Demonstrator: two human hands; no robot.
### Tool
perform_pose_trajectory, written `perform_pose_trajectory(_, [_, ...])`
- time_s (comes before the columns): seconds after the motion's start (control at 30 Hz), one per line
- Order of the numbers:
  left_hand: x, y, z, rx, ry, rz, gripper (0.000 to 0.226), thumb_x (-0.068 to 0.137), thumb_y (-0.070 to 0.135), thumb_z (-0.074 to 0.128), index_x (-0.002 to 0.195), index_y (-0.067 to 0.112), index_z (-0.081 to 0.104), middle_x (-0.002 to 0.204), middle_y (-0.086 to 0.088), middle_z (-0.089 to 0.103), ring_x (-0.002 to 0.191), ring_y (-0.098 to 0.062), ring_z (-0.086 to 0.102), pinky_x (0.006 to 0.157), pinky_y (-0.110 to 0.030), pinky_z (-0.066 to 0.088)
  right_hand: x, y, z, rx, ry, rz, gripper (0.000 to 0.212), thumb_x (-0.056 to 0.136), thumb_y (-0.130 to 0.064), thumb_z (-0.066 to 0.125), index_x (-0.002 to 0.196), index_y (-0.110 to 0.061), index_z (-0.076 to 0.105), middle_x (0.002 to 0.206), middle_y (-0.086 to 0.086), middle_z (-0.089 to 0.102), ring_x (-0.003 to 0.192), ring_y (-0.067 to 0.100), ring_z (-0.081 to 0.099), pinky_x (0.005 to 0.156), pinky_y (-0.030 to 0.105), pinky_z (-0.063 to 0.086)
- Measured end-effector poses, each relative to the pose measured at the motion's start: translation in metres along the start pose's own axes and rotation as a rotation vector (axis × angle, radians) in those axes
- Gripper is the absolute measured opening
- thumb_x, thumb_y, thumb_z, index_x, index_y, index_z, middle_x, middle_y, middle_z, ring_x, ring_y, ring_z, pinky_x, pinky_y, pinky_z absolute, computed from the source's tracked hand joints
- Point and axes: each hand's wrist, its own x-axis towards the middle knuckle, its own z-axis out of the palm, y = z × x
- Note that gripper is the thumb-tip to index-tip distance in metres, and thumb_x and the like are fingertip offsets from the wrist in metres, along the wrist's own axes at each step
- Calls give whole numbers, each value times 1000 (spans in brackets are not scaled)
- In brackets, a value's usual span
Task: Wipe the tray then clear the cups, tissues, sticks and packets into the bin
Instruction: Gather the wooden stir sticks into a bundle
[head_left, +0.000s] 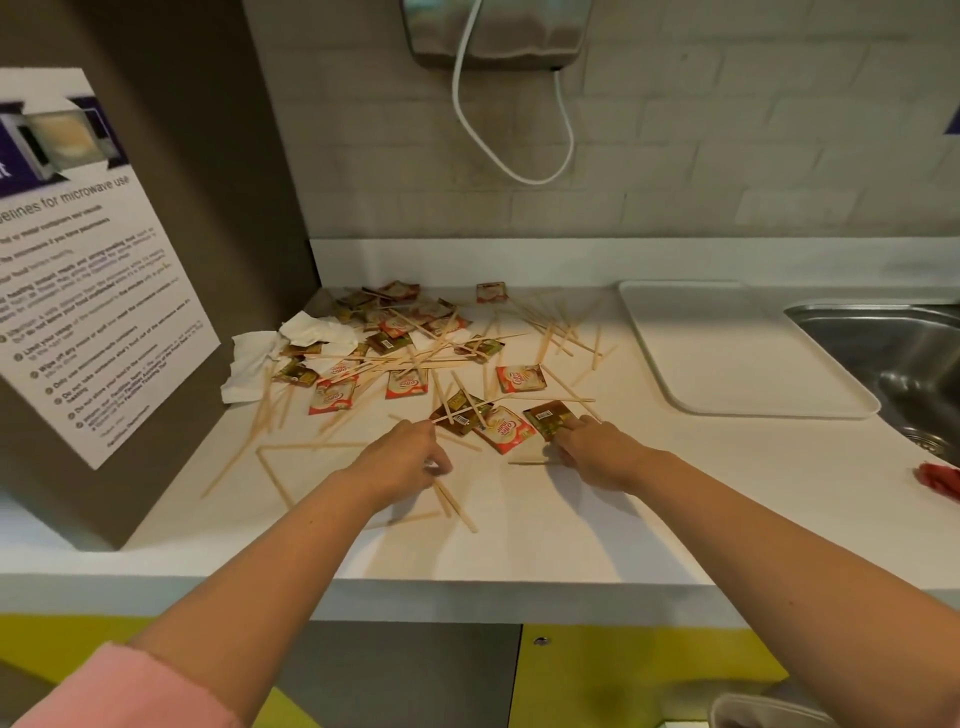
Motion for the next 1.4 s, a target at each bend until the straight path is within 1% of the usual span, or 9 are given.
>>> perform_pose_trajectory(0.07, [-2, -3, 1, 38, 46, -21, 18, 85, 21, 66, 103, 23, 71, 112, 2, 48, 110, -17, 43, 83, -30, 44, 0, -11, -3, 68, 22, 6, 18, 100, -17, 33, 108, -13, 49, 120, 12, 52, 109, 29, 48, 86, 35, 37])
perform_pose_trajectory(0.2, [-6, -3, 1, 146, 72, -9, 13, 87, 26, 62, 95, 20, 70, 107, 3, 49, 108, -17, 38, 74, -29, 41, 5, -25, -4, 253, 40, 19, 11, 95, -7, 36, 92, -18, 38, 93, 6, 51, 82, 23, 46, 59, 27, 31])
perform_pose_trajectory(0.57, [-16, -4, 13, 169, -40, -38, 26, 97, 17, 31, 108, 3, 50, 110, -11, 46, 101, -24, 45, 82, -32, 38, 6, -48, -6, 543, 104, -12, 8, 98, -10, 35, 98, -14, 42, 100, 13, 57, 82, 23, 48, 67, 29, 37])
perform_pose_trajectory(0.73, [-24, -13, 14, -65, 59, -80, 6, 97, 10, 32, 94, 9, 37, 72, -2, 43, 60, -15, 38, 54, -28, 30, 9, -54, -9, 541, 125, -11, 28, 98, -7, 34, 123, -8, 47, 99, 10, 55, 83, 21, 46, 59, 25, 33])
perform_pose_trajectory(0.8, [-30, -19, 15, -100, 30, -94, 6, 97, 10, 29, 98, 14, 33, 71, -3, 44, 59, -17, 38, 54, -30, 30, 11, -56, -9, 526, 125, -15, 30, 98, -5, 34, 124, -6, 48, 106, 14, 57, 83, 21, 45, 57, 23, 30])
perform_pose_trajectory(0.9, [-38, -27, 12, -161, -30, -108, 16, 100, 17, 28, 113, 17, 36, 76, -1, 48, 64, -15, 43, 55, -28, 31, 14, -60, -8, 525, 126, -23, 29, 98, -5, 35, 121, -3, 52, 110, 16, 57, 87, 18, 42, 58, 21, 29])
perform_pose_trajectory(1.13, [-48, -37, 3, -136, -51, -97, 23, 82, 29, 67, 101, 15, 66, 74, 11, 49, 65, -3, 43, 54, -15, 31, 19, -67, -8, 540, 137, -29, 30, 98, -7, 36, 122, -4, 55, 120, 16, 58, 104, 28, 52, 75, 23, 30])
perform_pose_trajectory(1.3, [-42, -36, 3, -73, 1, -107, 16, 86, 15, 61, 92, 5, 72, 87, -7, 66, 74, -12, 51, 52, -11, 32, 17, -69, -12, 565, 145, -20, 31, 98, -7, 36, 122, -5, 56, 118, 15, 58, 95, 25, 50, 71, 24, 31])
perform_pose_trajectory(1.4, [-38, -33, 4, -20, -29, -130, 15, 87, 10, 50, 75, 8, 59, 71, -2, 52, 69, -16, 45, 50, -15, 30, 18, -68, -12, 571, 150, -13, 25, 98, -7, 38, 112, -4, 58, 113, 17, 60, 84, 20, 45, 56, 19, 30])
